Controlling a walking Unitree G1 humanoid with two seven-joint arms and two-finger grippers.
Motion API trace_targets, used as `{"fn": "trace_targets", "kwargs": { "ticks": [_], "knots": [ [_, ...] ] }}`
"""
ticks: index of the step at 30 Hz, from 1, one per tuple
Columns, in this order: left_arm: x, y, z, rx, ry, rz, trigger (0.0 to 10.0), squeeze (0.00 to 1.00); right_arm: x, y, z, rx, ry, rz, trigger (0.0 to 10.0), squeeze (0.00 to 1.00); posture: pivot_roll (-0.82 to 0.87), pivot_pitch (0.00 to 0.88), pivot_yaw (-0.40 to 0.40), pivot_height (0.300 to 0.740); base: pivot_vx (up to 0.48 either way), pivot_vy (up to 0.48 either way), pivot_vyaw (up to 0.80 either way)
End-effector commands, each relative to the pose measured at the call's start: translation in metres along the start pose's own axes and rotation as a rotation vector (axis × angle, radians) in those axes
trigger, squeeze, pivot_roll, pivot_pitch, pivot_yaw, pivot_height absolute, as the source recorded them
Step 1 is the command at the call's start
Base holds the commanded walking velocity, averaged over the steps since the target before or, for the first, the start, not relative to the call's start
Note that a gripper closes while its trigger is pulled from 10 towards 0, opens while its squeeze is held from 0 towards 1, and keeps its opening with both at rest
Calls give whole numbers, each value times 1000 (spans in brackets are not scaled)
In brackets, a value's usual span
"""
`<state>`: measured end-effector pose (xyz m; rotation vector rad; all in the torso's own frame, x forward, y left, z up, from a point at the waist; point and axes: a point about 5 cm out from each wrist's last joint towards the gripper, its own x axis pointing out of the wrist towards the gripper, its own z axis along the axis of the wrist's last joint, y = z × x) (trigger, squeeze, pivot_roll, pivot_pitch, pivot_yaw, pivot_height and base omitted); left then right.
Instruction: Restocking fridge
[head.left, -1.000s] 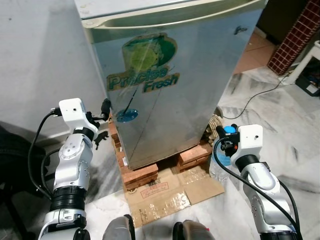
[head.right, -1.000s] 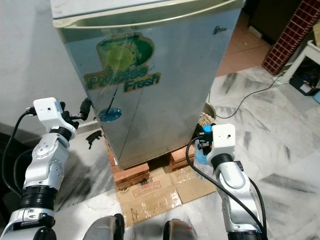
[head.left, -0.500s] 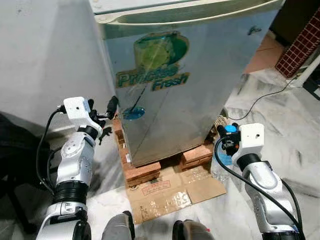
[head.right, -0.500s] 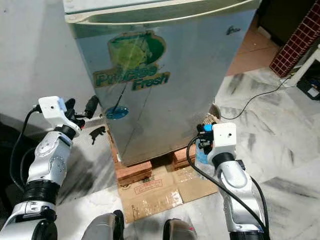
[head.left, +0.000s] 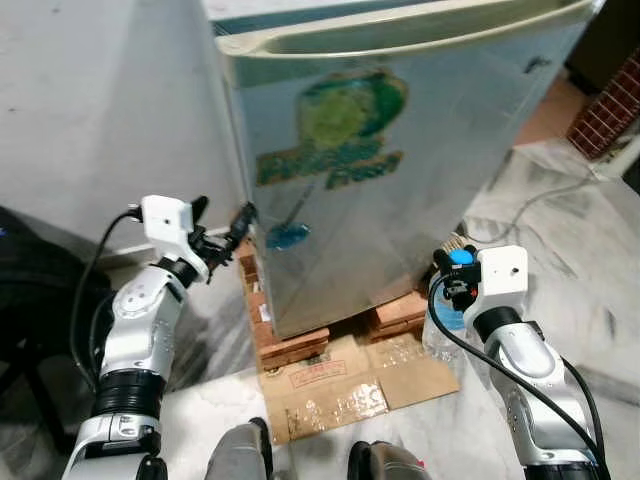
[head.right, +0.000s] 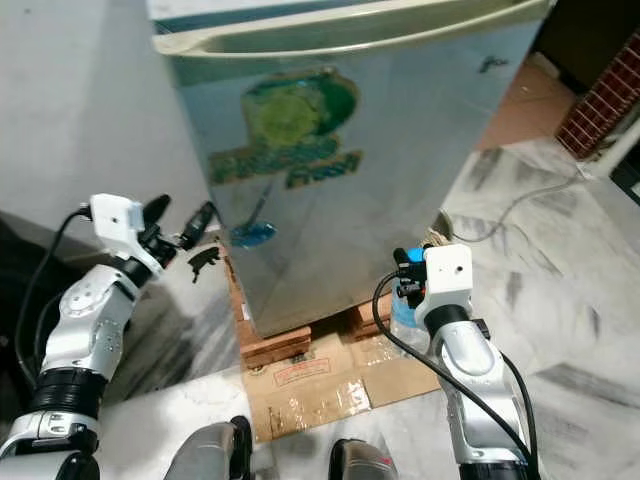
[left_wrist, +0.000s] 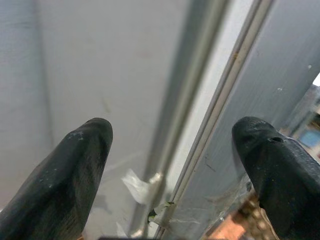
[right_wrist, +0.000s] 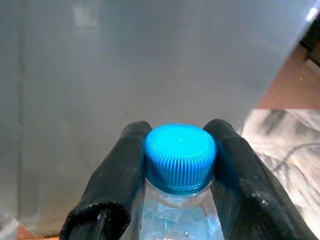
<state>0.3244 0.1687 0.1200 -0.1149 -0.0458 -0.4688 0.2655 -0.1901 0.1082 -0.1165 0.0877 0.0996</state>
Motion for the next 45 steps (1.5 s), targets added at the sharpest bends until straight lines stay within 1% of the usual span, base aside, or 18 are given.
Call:
{"fn": "trace_targets", "kwargs": {
  "ticks": [1,5,7,9,10,11,13,16,17,18,21,22,23,27,32,35,39,45],
  "knots": [
    [9,-45,-24,38,120,-239,10000,0,0,-2,3,-7,-11,-4,10000,0,-92,169,-37,740,0,0,0],
    [9,-53,-30,69,138,-274,10000,0,-2,-5,2,-13,-11,-11,10000,0,-91,162,-35,740,0,0,0],
    [9,-59,-31,68,136,-293,10000,0,-5,-10,1,-39,-10,-42,10000,0,-90,156,-33,740,0,0,0],
    [10,-67,-32,69,138,-323,10000,0,-11,-21,-2,-82,-1,-114,10000,0,-89,149,-29,740,0,0,0],
    [10,-67,-32,69,138,-323,10000,0,-11,-21,-2,-82,-1,-114,10000,0,-89,149,-29,740,0,0,0],
    [11,-76,-33,76,140,-360,10000,0,-17,-31,-5,-92,14,-183,10000,0,-91,144,-26,740,0,0,0],
    [11,-88,-36,82,147,-415,10000,0,-26,-42,-13,-64,55,-273,10000,0,-95,140,-18,740,0,0,0],
    [12,-98,-38,99,151,-461,10000,0,-31,-47,-19,-76,84,-314,10000,0,-99,135,-10,740,0,0,0],
    [14,-106,-39,103,149,-492,10000,0,-31,-48,-23,-47,100,-348,10000,0,-102,132,-2,740,0,0,-419],
    [14,-107,-39,103,147,-498,10000,0,-31,-48,-24,-38,103,-355,10000,0,-102,132,-2,740,0,0,-675],
    [16,-117,-39,116,143,-544,10000,0,-28,-46,-22,-54,90,-355,10000,0,-102,124,9,740,0,0,-783],
    [16,-117,-39,116,143,-544,10000,0,-28,-46,-22,-54,90,-355,10000,0,-102,124,9,740,0,0,-788],
    [17,-123,-39,135,145,-574,10000,0,-27,-45,-21,-62,83,-360,10000,0,-101,121,10,740,0,0,-788],
    [17,-135,-39,150,133,-618,10000,0,-29,-51,-23,-100,99,-432,10000,0,-99,113,14,740,0,0,-794],
    [22,-139,-37,145,116,-565,10000,0,-31,-55,-28,-75,132,-485,10000,0,-101,109,20,740,0,0,-795],
    [22,-140,-36,169,109,-574,10000,0,-29,-53,-29,-61,130,-482,10000,0,-99,106,24,740,0,0,-650],
    [22,-140,-36,168,106,-569,10000,0,-24,-45,-26,-41,111,-467,10000,0,-95,101,29,740,0,0,0],
    [25,-141,-36,169,100,-559,10000,0,-23,-43,-27,-43,112,-471,10000,0,-91,101,32,740,0,-140,0]
  ]
}}
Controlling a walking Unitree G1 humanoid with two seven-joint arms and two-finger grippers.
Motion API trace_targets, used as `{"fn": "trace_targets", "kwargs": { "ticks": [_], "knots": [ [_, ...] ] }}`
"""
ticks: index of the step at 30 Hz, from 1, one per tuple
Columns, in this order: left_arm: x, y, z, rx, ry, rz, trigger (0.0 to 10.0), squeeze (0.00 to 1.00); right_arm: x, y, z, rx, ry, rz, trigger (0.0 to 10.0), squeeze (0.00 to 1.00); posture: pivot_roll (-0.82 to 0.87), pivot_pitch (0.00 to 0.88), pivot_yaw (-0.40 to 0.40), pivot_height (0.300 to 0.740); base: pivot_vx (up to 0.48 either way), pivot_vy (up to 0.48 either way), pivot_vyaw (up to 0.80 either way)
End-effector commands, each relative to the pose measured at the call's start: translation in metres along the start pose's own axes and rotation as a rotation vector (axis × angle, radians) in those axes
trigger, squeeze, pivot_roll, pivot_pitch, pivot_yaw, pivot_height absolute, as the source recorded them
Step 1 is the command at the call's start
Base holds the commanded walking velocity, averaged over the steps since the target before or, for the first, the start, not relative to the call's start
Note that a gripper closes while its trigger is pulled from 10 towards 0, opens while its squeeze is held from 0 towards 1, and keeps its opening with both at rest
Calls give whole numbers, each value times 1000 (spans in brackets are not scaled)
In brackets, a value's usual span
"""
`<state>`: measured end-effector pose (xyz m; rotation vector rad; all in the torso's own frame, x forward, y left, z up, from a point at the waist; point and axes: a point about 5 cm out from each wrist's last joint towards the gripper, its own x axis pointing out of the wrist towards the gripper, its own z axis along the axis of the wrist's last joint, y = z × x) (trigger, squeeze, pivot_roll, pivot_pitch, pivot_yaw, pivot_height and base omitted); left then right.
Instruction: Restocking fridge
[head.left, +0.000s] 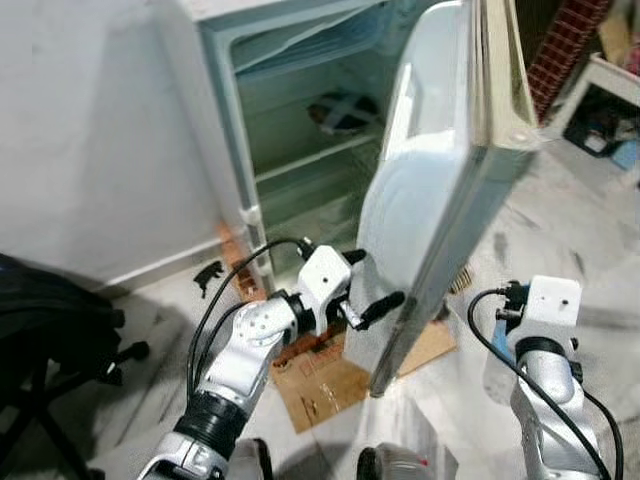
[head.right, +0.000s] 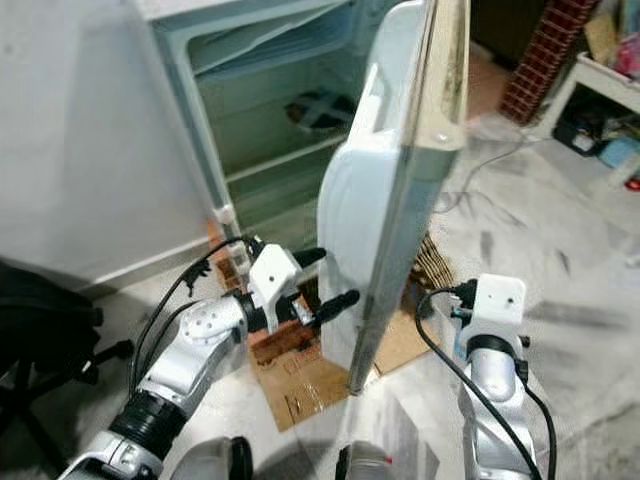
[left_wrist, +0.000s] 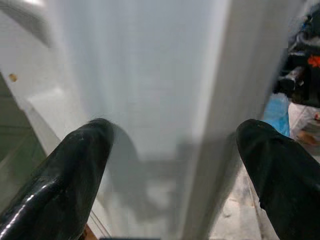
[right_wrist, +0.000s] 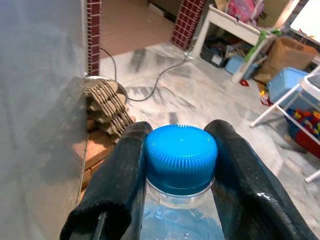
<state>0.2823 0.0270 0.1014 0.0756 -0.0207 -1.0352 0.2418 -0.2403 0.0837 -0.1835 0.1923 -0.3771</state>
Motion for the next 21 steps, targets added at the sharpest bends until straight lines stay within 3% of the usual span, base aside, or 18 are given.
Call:
{"fn": "trace_targets", "kwargs": {
  "ticks": [1,12,21],
  "knots": [
    [0,1,-1,15,10,11,10000,0,2,2,5,4,-24,-4,10000,0,-91,101,35,740,0,-349,0],
    [9,-2,0,31,13,11,10000,0,0,0,1,1,-9,-31,10000,0,-98,101,50,740,0,-356,0],
    [29,-10,9,55,-8,-25,10000,0,-3,-1,-3,-15,14,-56,10000,0,-98,103,54,740,0,-173,0]
  ]
}}
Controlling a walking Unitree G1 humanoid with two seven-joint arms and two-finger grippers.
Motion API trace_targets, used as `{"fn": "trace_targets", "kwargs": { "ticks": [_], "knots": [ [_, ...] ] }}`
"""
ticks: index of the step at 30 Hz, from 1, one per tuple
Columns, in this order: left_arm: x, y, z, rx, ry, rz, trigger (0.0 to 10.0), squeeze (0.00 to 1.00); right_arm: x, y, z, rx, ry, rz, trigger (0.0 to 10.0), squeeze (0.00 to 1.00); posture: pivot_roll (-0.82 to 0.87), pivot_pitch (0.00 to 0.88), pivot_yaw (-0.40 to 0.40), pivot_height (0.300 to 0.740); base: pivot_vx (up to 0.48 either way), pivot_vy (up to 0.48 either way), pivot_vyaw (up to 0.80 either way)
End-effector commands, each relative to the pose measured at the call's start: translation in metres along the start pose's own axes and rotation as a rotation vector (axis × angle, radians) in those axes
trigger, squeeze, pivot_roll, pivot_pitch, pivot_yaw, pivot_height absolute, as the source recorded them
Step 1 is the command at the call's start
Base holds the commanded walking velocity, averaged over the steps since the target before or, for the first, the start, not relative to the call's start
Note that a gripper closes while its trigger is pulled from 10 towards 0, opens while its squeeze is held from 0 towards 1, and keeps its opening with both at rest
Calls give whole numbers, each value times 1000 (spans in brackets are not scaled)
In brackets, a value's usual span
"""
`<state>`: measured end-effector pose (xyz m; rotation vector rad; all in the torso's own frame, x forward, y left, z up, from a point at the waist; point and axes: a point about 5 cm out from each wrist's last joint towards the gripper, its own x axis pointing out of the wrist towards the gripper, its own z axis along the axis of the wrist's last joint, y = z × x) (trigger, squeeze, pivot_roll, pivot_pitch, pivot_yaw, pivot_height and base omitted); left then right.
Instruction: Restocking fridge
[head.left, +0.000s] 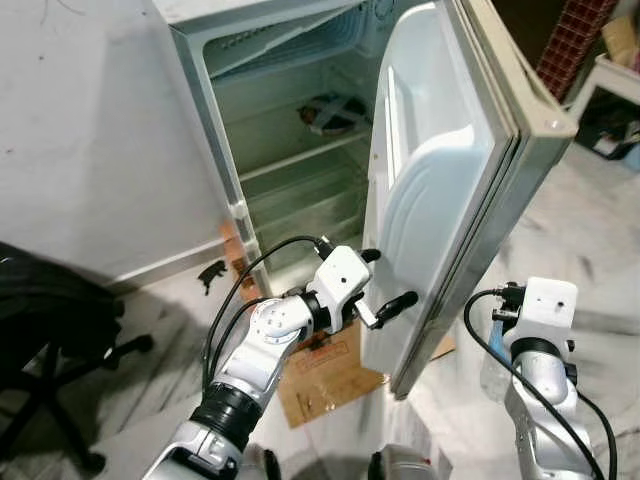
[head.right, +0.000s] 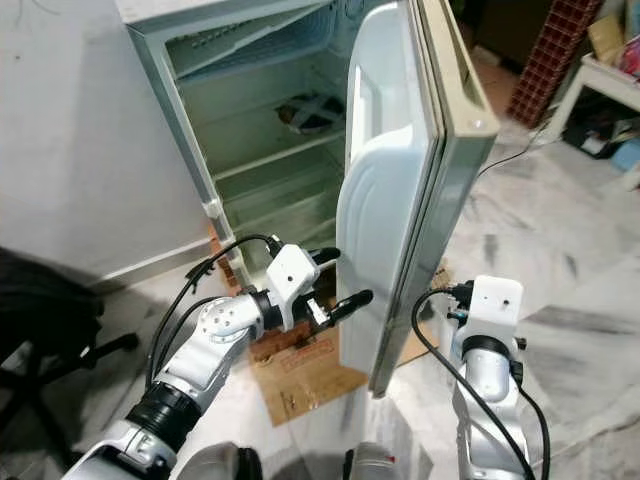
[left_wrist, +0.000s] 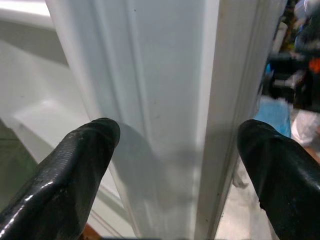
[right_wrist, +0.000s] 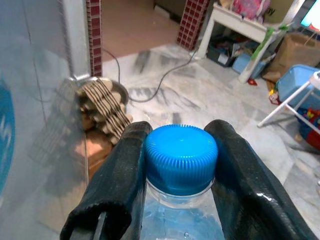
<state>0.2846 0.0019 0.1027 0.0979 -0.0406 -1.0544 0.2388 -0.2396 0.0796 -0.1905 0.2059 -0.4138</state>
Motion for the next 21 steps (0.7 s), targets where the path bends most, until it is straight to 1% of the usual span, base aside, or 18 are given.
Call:
{"fn": "trace_targets", "kwargs": {
  "ticks": [1,3,5,9,11,15,16,17,19,20,21],
  "knots": [
    [7,1,7,27,-3,-7,10000,0,0,-2,1,-10,0,-22,10000,0,-98,103,54,740,0,0,0],
    [7,1,7,28,-3,-7,10000,0,0,-2,1,-11,0,-22,10000,0,-98,103,54,740,0,0,0],
    [11,-3,6,34,-10,-8,10000,0,-1,-7,-7,-27,44,-57,10000,0,-100,103,56,740,0,-358,-691],
    [11,-4,4,36,-9,-5,10000,0,-1,-8,-8,-21,50,-61,10000,0,-100,103,56,740,0,-392,-800],
    [9,-3,1,33,-2,11,10000,0,-1,-6,-8,-18,47,-51,10000,0,-99,105,55,740,0,-390,0],
    [8,-1,1,34,-5,29,10000,0,-1,-4,-7,-14,46,-43,10000,0,-99,106,53,740,0,-353,0],
    [7,4,3,35,-20,85,10000,0,-1,-2,-6,-9,41,-32,10000,0,-100,106,50,740,0,0,0],
    [7,6,4,36,-24,99,10000,0,-1,-2,-6,-7,40,-30,10000,0,-100,106,50,740,0,0,0],
    [2,13,6,58,-33,152,10000,0,0,0,-5,-8,39,-25,10000,0,-98,107,48,740,0,0,0],
    [-2,17,7,71,-37,183,10000,0,0,1,-5,-9,38,-22,10000,0,-96,107,47,740,0,0,0],
    [-9,22,7,70,-42,228,10000,0,1,2,-4,-10,36,-18,10000,0,-92,108,47,740,0,0,0]
  ]
}}
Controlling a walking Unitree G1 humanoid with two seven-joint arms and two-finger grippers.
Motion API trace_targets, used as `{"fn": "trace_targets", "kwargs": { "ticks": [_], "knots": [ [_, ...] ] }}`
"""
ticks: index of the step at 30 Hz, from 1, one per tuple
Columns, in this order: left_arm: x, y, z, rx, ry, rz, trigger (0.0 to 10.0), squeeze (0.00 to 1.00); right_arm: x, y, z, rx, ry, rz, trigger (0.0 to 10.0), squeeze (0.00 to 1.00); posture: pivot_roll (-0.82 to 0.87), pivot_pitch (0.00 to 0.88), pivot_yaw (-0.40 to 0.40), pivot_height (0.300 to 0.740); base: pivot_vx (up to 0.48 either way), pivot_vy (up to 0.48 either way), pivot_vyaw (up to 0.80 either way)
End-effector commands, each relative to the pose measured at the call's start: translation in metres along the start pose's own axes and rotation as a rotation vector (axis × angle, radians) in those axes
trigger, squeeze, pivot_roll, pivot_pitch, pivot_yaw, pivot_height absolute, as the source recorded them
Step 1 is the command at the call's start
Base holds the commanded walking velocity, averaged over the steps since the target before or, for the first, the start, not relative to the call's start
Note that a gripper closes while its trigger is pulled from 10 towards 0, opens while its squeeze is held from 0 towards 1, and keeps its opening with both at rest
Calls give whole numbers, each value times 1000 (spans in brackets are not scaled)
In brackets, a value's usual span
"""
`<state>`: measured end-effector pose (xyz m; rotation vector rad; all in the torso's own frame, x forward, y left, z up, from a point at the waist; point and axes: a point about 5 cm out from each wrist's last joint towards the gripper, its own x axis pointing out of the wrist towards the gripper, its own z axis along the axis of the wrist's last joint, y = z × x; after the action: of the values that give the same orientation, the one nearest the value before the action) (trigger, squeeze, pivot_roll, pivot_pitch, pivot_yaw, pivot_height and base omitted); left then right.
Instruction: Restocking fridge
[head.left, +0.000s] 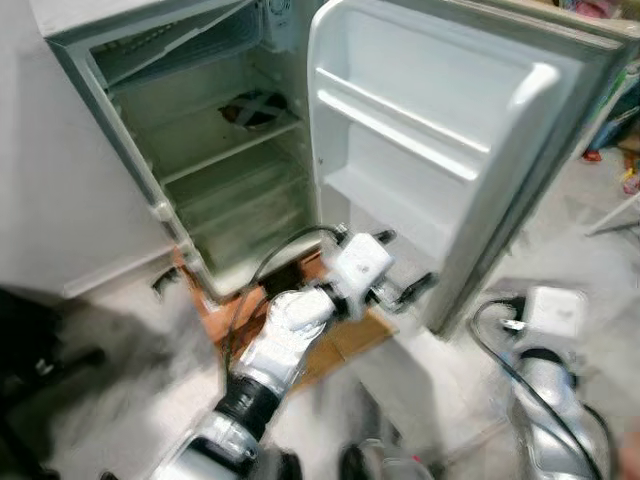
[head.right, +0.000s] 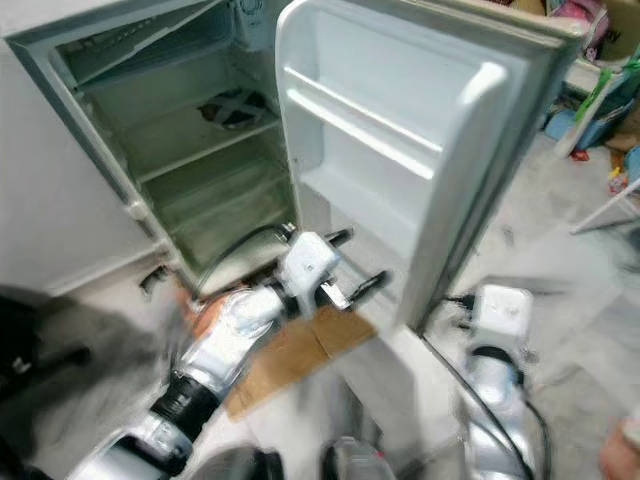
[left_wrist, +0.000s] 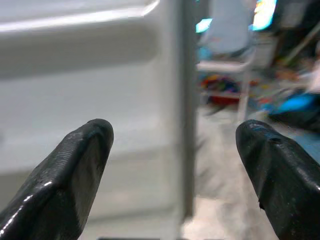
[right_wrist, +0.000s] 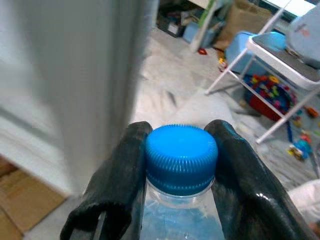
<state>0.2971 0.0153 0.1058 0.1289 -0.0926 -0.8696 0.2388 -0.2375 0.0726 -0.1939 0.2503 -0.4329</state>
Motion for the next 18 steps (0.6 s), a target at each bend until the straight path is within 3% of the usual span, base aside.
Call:
{"fn": "trace_targets", "kwargs": {
  "ticks": [1,3,4,5,7,9,10,11,12,13,15,18],
  "knots": [
    [-10,13,5,22,-28,107,10000,0,1,-1,2,1,-9,-1,10000,0,-84,109,45,740,0,0,0],
    [-15,18,5,26,-31,150,10000,0,1,-1,3,1,-10,0,10000,0,-82,110,45,740,0,0,0],
    [-34,31,3,42,-36,276,10000,0,3,2,3,4,-13,9,10000,0,-65,113,41,740,0,0,0],
    [-44,36,2,43,-35,334,10000,0,4,3,4,4,-15,15,10000,0,-61,114,41,740,0,0,0],
    [-50,39,2,45,-34,372,10000,0,4,5,4,4,-16,19,10000,0,-61,114,41,740,0,0,0],
    [-73,45,-2,34,-27,501,10000,0,6,9,5,4,-19,40,10000,0,-41,115,33,740,0,0,0],
    [-92,50,-7,32,-1,611,10000,0,7,12,6,-5,-25,64,10000,0,-33,115,30,740,0,0,0],
    [-92,50,-7,32,-1,611,10000,0,7,12,6,-5,-25,64,10000,0,-33,115,30,740,0,0,0],
    [-108,52,-14,31,39,694,10000,0,8,15,7,-13,-34,89,10000,0,-22,113,24,740,0,0,0],
    [-108,52,-14,31,39,694,10000,0,8,15,7,-13,-34,89,10000,0,-22,113,24,740,0,0,0],
    [-128,56,-26,1,99,796,10000,0,10,21,11,-19,-42,133,10000,0,-19,113,22,740,0,0,0],
    [-132,57,-28,-13,112,814,10000,0,12,25,13,-9,-50,147,10000,0,-9,110,17,740,0,0,0]
  ]
}}
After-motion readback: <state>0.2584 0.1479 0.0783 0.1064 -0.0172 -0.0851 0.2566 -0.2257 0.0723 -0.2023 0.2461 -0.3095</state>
